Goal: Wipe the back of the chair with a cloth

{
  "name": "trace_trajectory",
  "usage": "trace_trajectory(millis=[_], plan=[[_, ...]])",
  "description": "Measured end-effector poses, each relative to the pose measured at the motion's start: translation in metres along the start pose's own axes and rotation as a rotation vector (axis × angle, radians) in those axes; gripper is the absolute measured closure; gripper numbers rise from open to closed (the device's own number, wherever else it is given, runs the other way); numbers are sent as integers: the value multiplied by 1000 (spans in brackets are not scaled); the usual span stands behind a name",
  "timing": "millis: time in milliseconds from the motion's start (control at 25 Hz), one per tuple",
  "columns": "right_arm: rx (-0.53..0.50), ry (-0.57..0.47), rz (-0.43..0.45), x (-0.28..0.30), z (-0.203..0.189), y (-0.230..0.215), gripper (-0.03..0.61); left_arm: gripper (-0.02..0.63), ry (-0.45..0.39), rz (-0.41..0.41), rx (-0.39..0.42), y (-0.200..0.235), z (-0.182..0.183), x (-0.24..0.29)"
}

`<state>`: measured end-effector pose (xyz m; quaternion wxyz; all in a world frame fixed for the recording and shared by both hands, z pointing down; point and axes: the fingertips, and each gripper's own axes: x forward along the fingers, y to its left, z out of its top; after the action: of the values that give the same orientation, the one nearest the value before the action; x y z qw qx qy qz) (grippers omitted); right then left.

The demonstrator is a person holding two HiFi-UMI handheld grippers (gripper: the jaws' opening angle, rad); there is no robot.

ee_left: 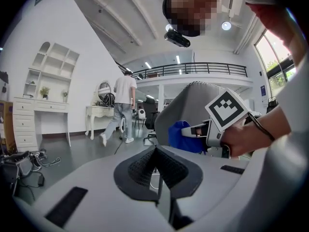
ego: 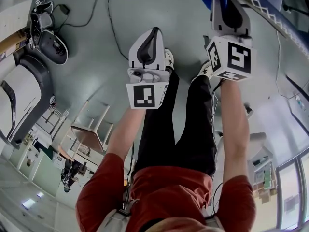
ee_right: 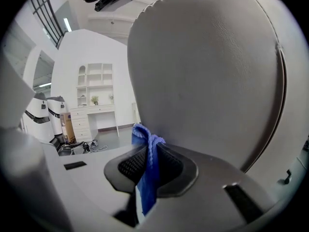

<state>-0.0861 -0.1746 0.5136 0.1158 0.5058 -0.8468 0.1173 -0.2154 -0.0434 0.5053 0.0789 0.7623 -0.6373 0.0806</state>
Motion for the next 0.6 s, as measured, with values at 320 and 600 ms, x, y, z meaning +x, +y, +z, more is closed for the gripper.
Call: trace_trajectory(millis=[320,600], plan=[[-21,3,2,-11,-8,-20,529,600,21,-45,18,-33,-3,13],[-4,12,-62,-40,-22,-76,529,600,15,-113,34,-86,-4,33]])
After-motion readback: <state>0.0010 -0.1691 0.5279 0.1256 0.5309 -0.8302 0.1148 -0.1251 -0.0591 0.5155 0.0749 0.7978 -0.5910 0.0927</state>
